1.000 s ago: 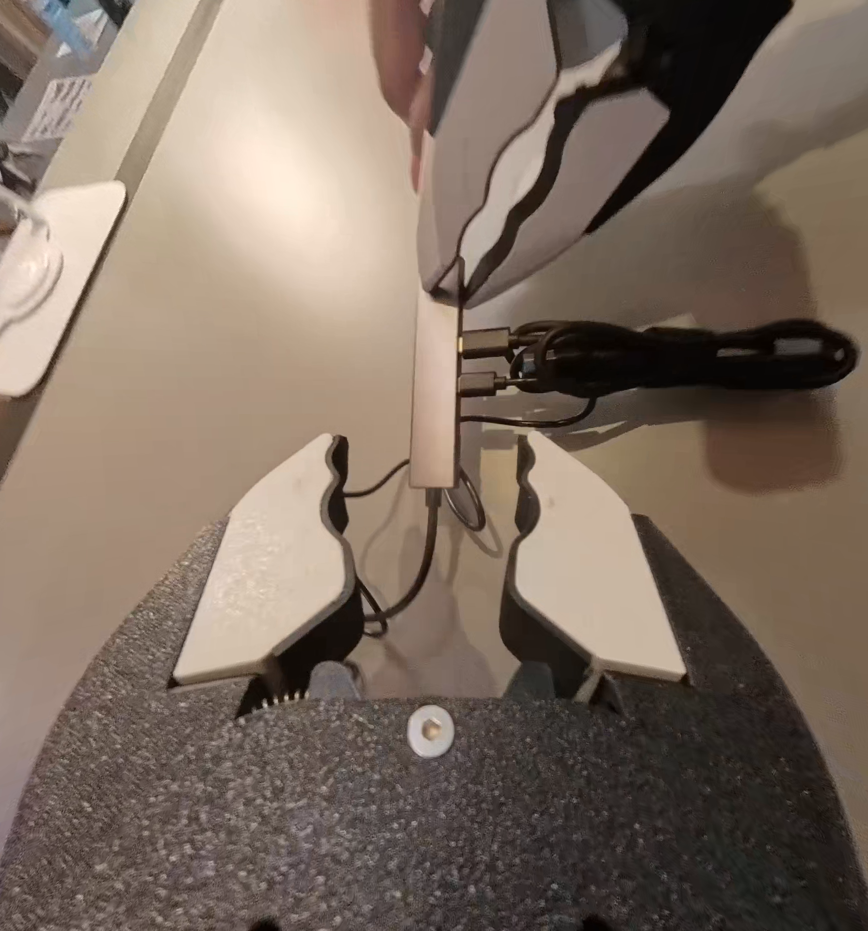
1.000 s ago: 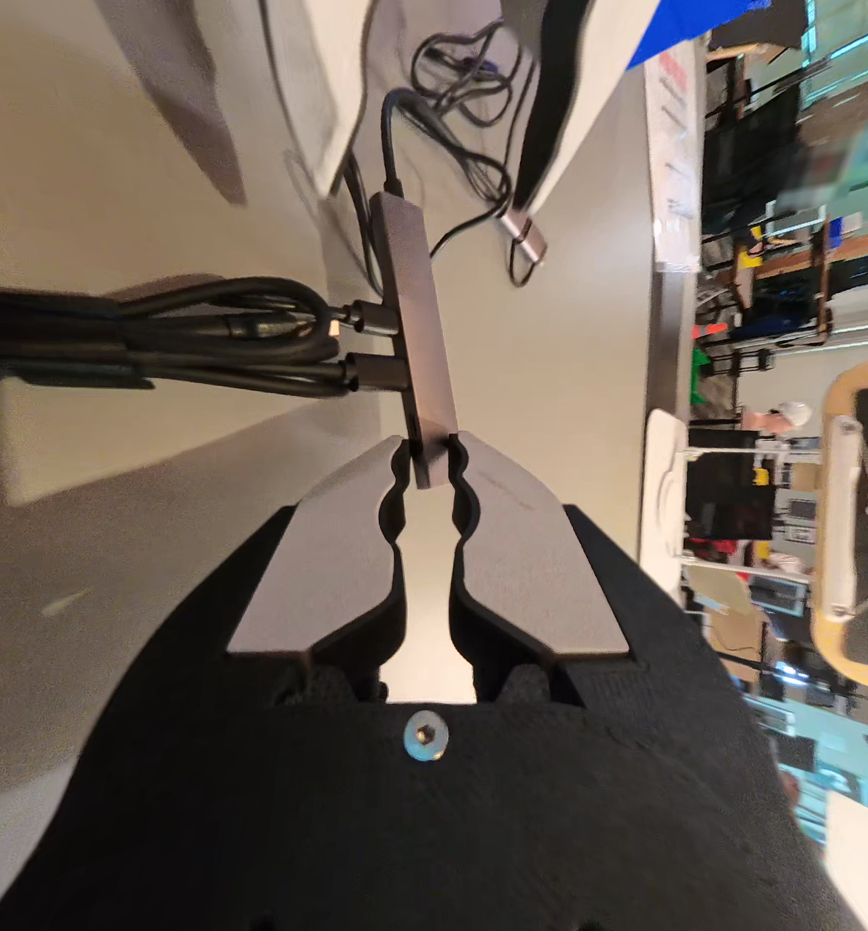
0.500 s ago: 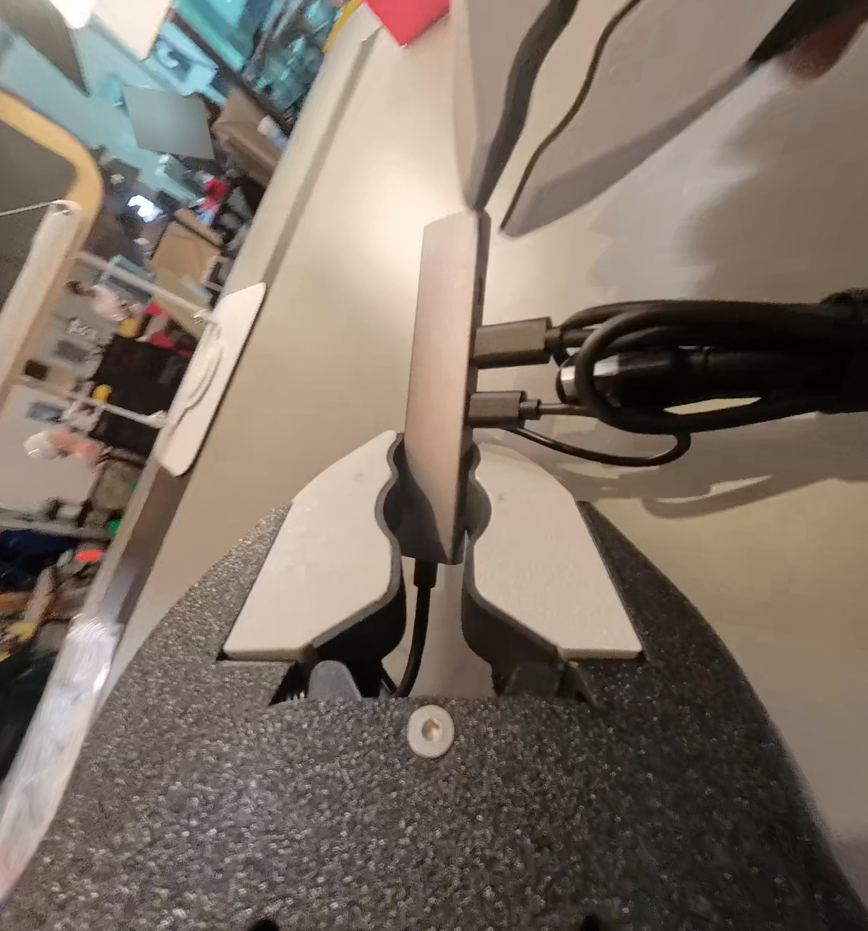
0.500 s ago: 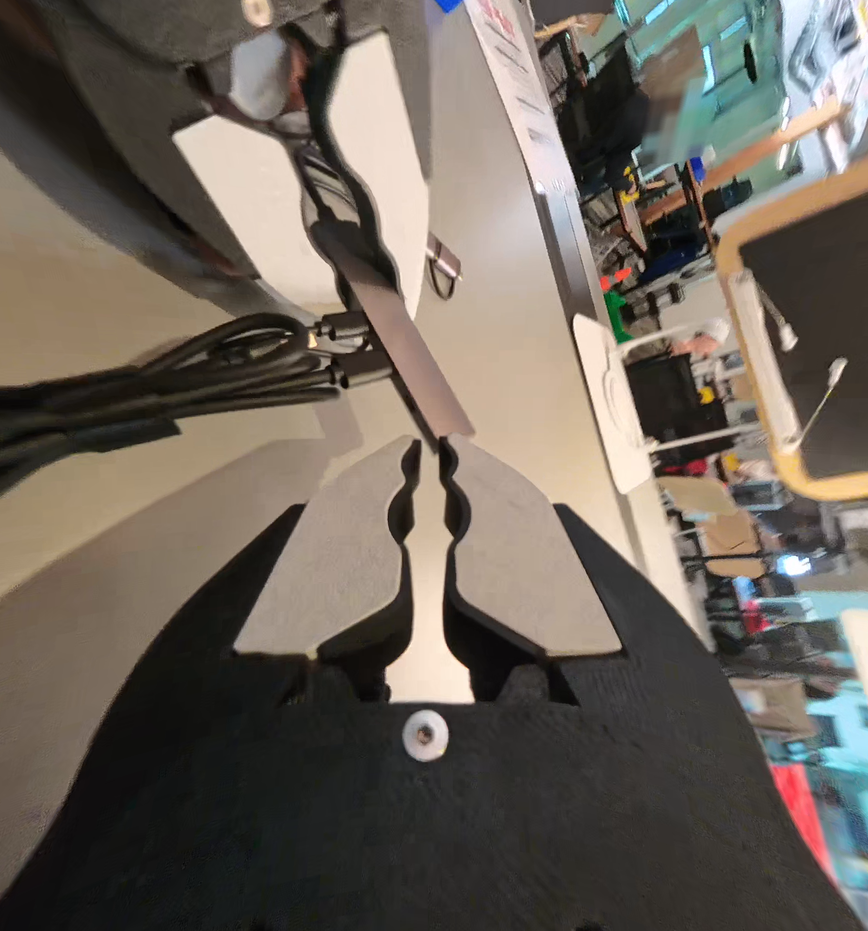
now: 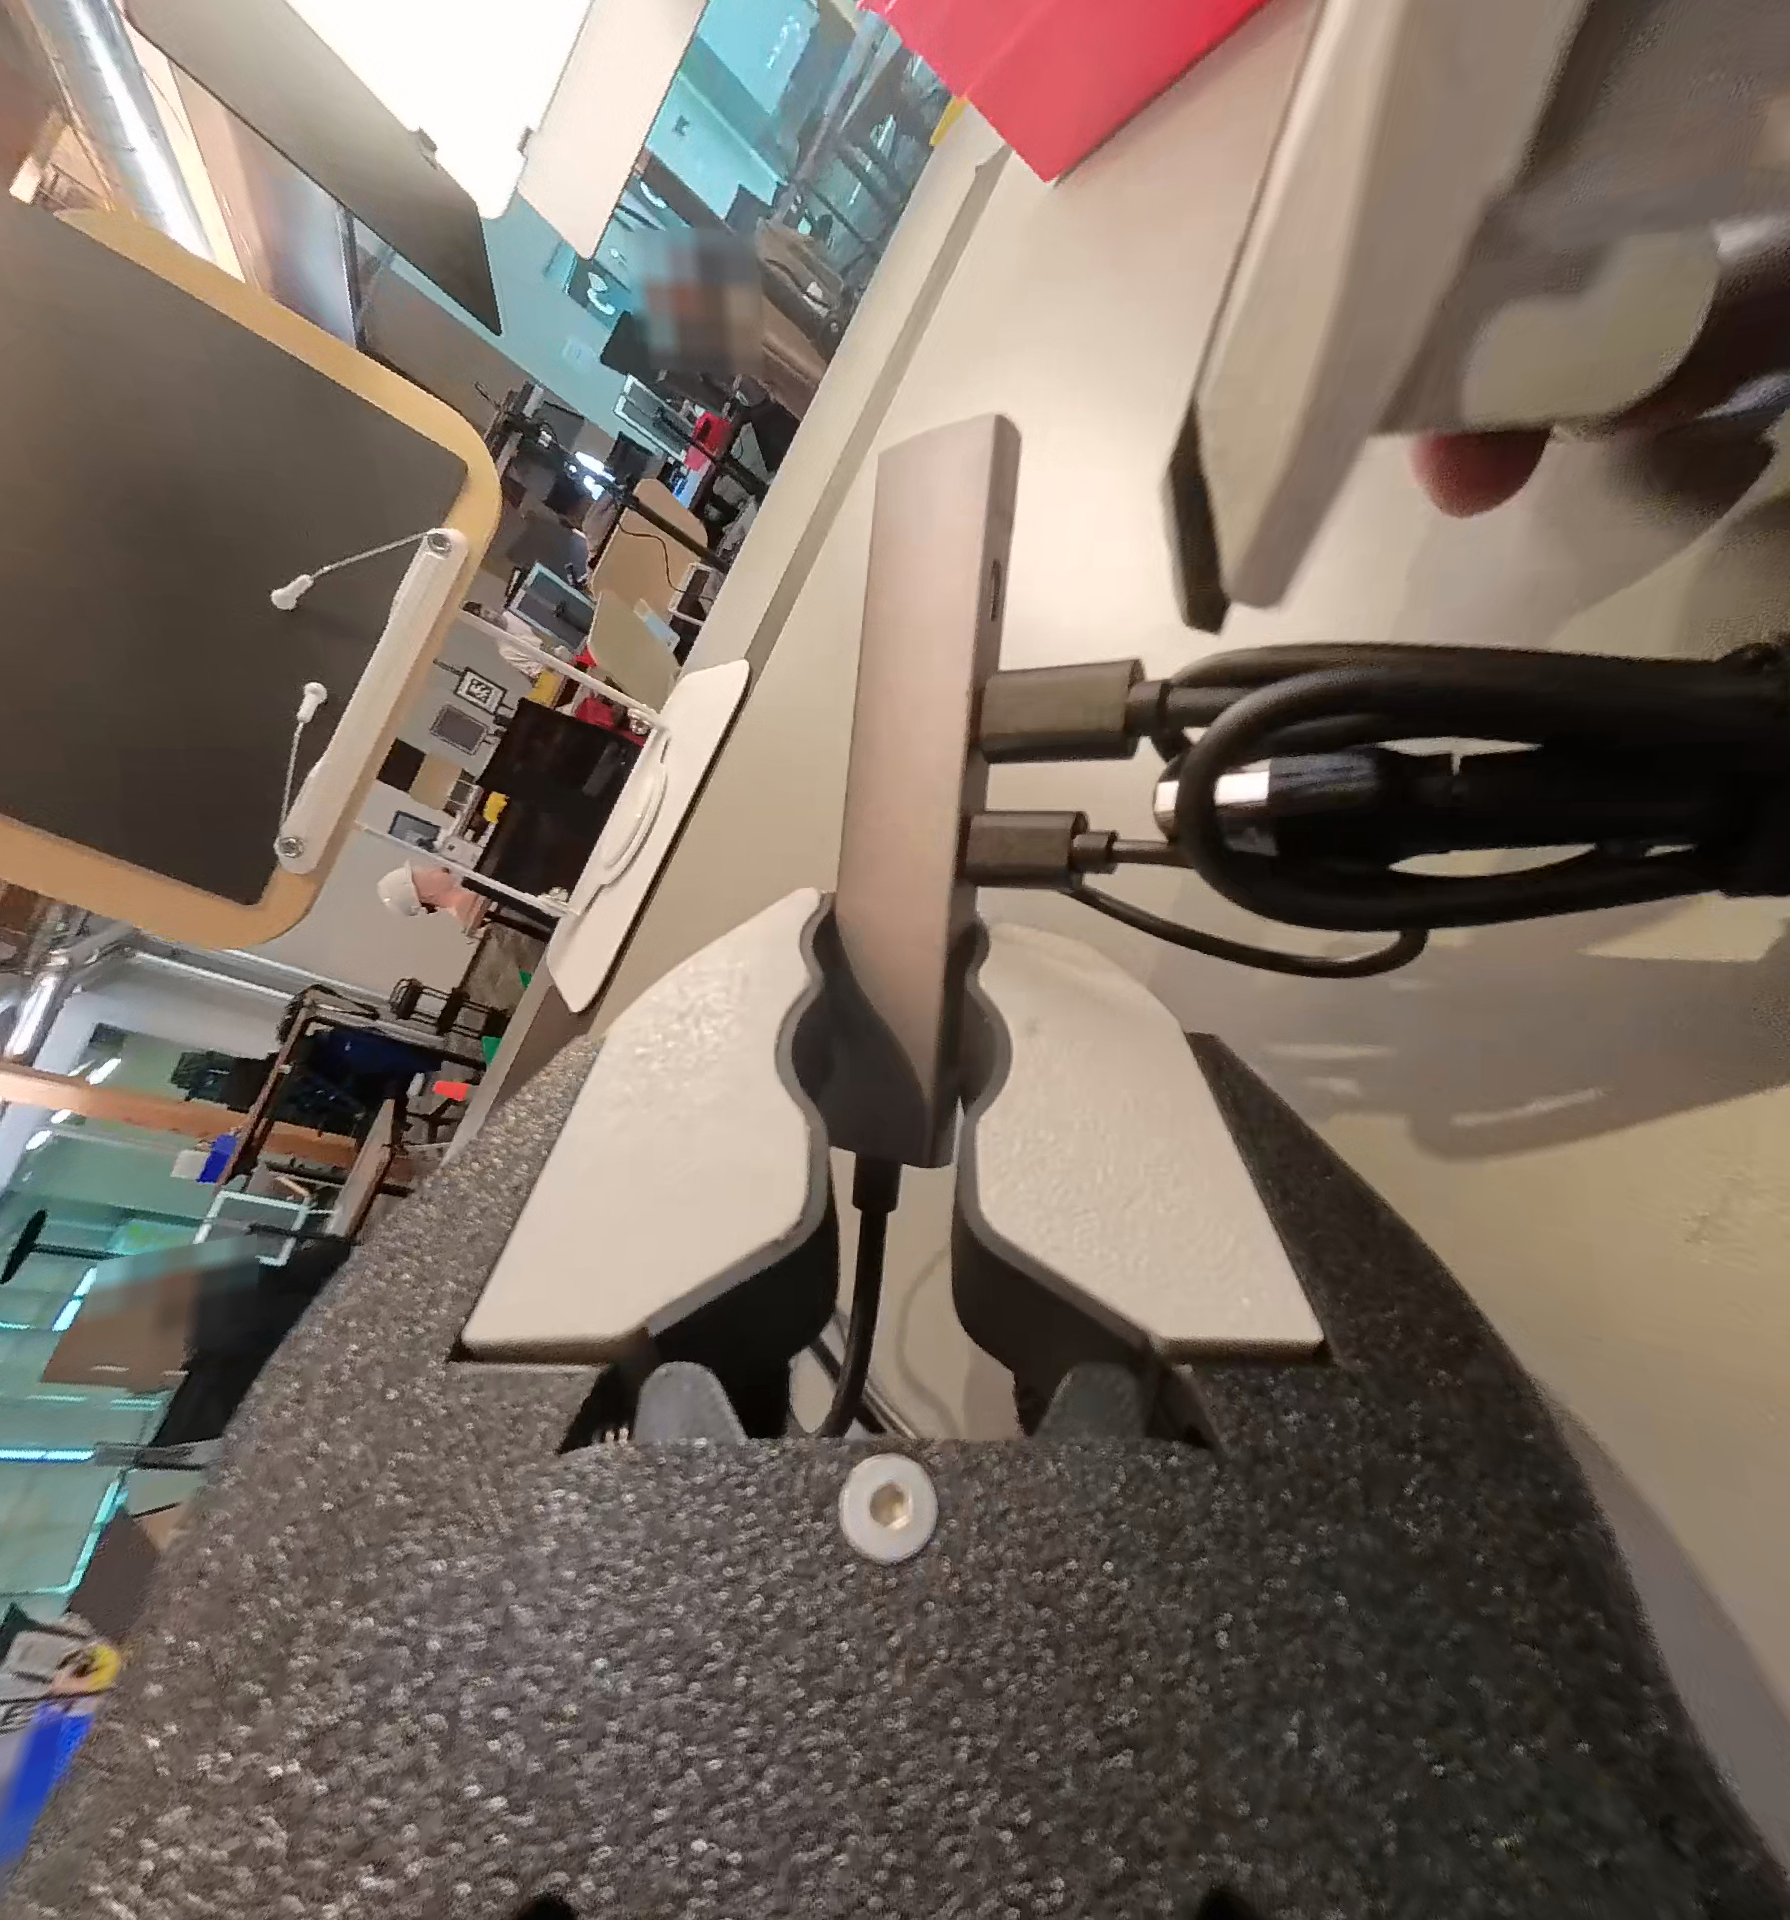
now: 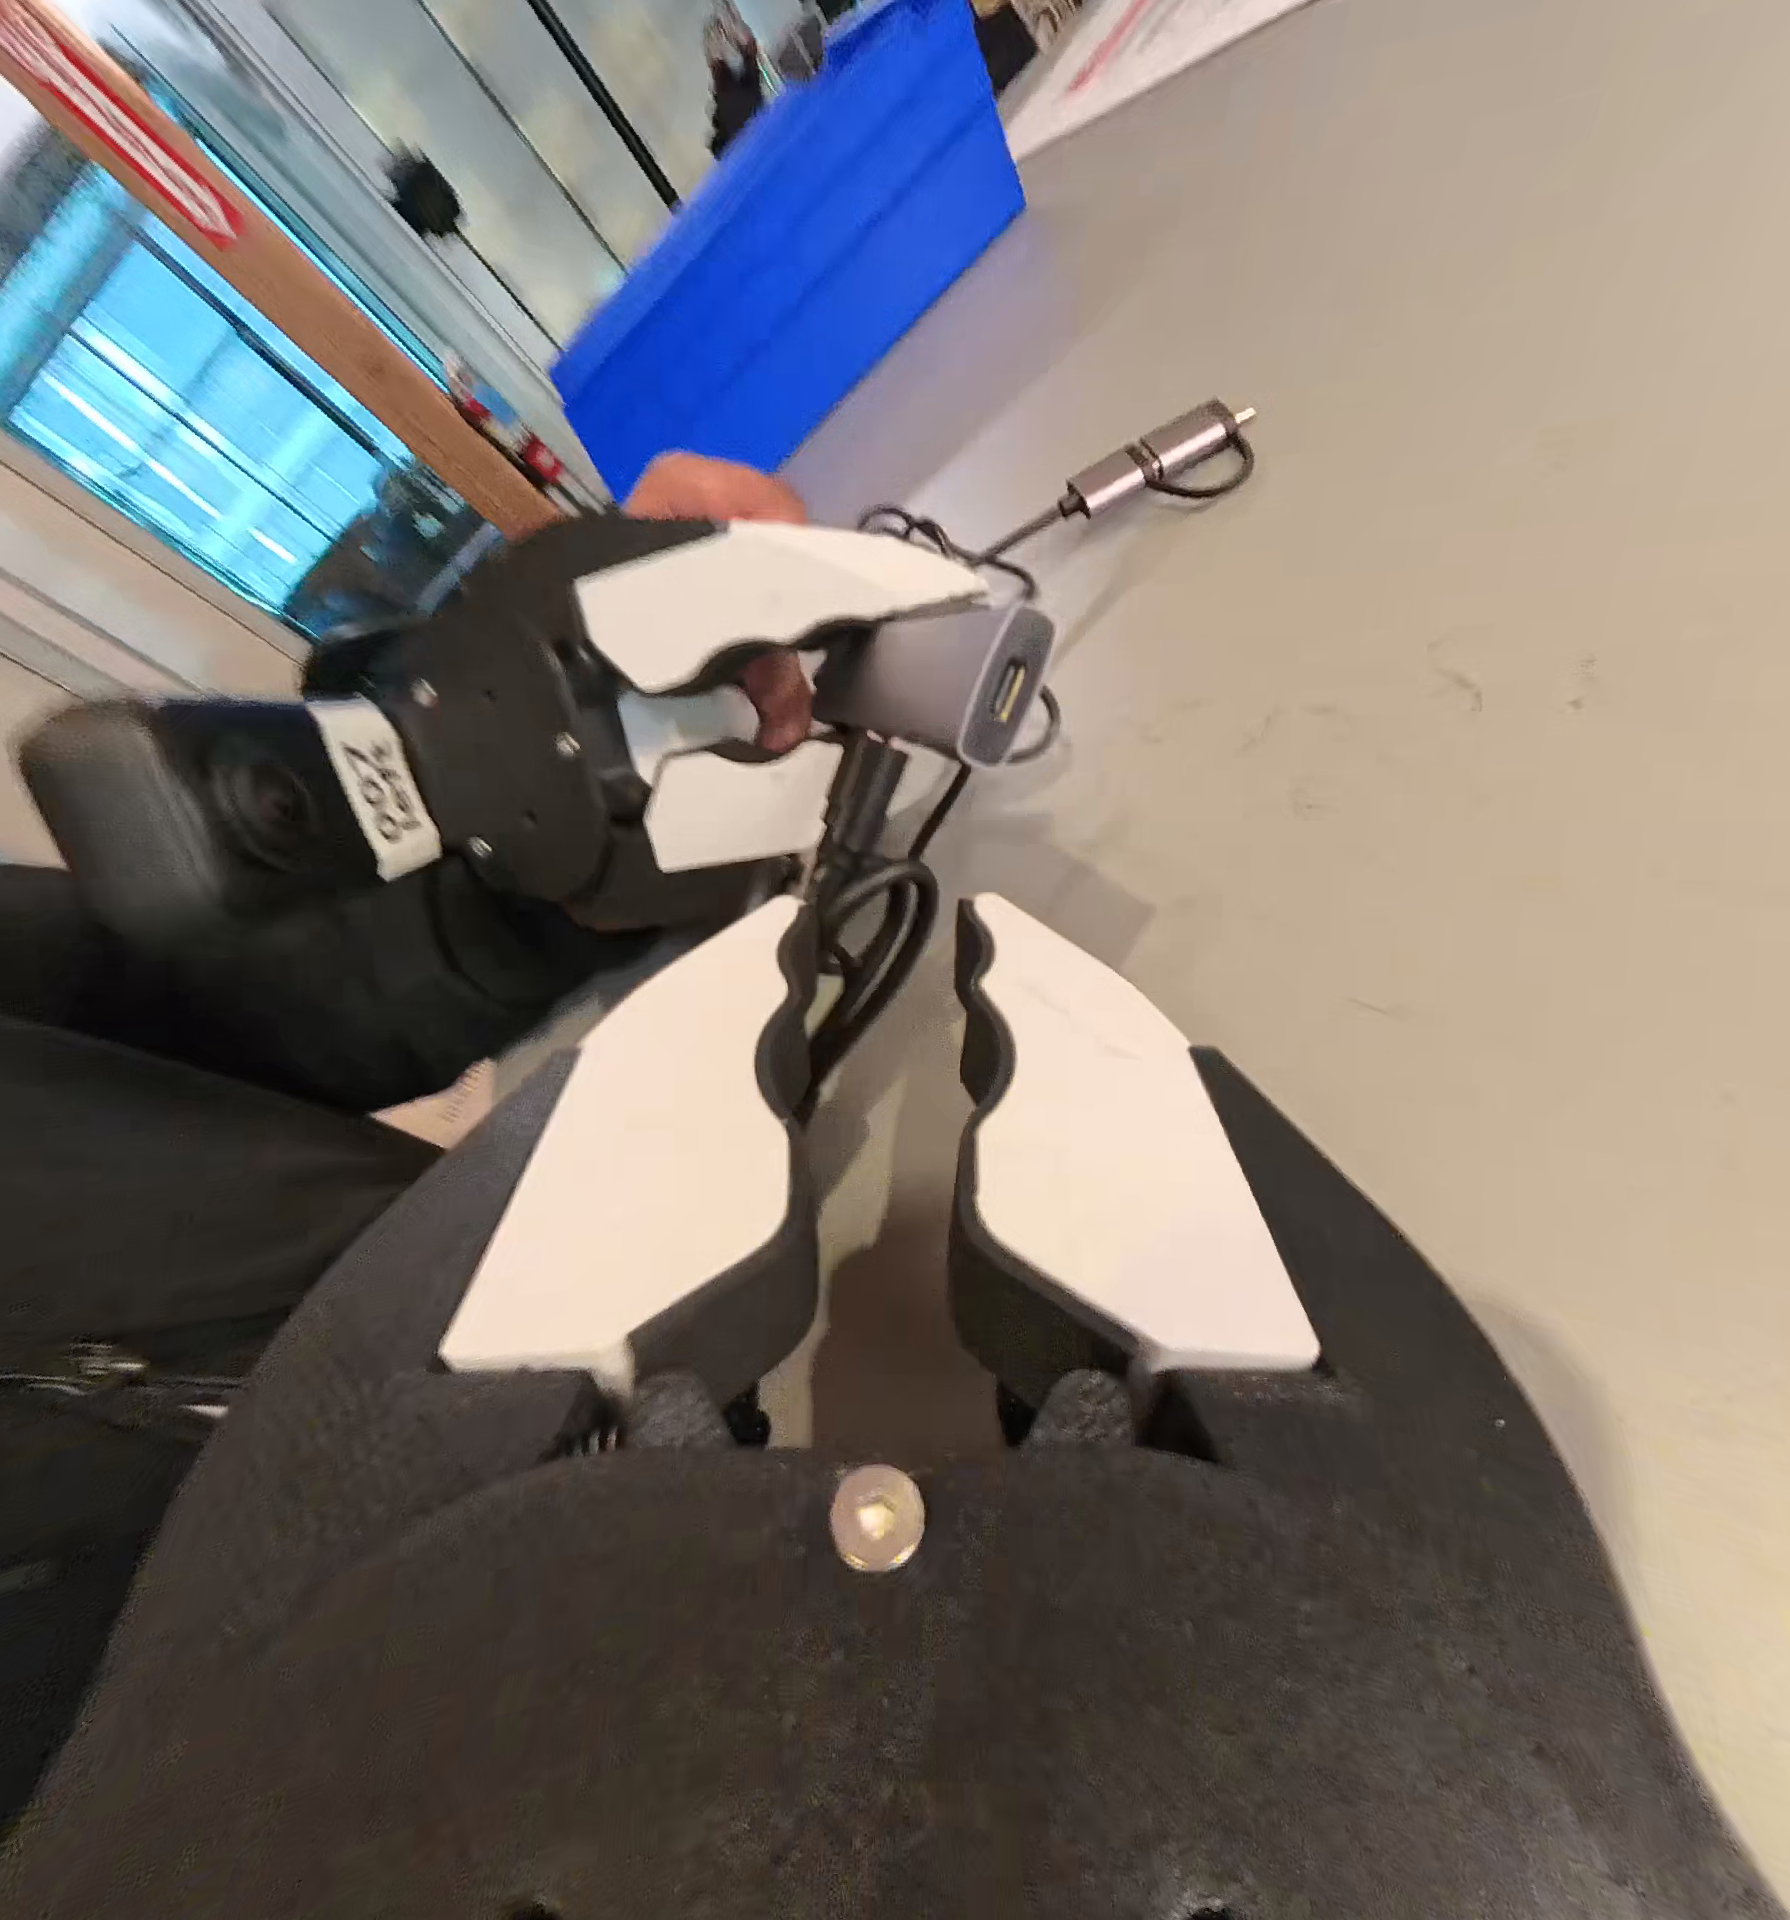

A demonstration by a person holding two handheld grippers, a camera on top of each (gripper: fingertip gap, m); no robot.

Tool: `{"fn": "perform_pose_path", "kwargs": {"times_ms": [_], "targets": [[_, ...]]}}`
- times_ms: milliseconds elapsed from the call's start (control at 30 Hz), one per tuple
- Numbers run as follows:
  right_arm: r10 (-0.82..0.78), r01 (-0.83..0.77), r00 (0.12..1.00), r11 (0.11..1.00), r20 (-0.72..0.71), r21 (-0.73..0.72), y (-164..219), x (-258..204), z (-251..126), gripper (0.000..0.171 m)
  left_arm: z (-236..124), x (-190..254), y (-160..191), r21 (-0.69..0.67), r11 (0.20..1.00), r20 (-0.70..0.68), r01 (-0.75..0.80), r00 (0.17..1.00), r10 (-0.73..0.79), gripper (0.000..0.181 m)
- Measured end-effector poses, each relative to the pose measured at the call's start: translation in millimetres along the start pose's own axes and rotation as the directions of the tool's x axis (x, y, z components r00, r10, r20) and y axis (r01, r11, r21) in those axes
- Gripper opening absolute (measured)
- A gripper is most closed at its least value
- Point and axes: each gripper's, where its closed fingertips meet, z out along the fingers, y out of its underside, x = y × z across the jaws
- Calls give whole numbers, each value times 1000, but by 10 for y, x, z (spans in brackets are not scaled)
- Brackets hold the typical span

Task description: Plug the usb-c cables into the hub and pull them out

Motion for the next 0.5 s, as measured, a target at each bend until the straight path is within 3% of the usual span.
{"fn": "perform_pose_path", "kwargs": {"times_ms": [33, 300, 367, 500], "targets": [[34, -34, 999, 999, 28, 19, -29, -11, -12, 25, 8, 7, 3, -11, 1000, 7, -18, 1000, 18, 20], [95, -91, 993, 994, 73, -53, 14, -40, 181, 26, 16, 81, -69, 1, 997, 6, -82, 997, 82, 20], [94, -91, 994, 995, 61, -51, 5, -29, 224, 15, 12, 109, -88, 4, 994, 7, -110, 994, 110, 20], [120, -115, 989, 991, 82, -69, 27, -38, 234, 11, 23, 93, -37, -40, 993, 17, -115, 993, 116, 20]]}}
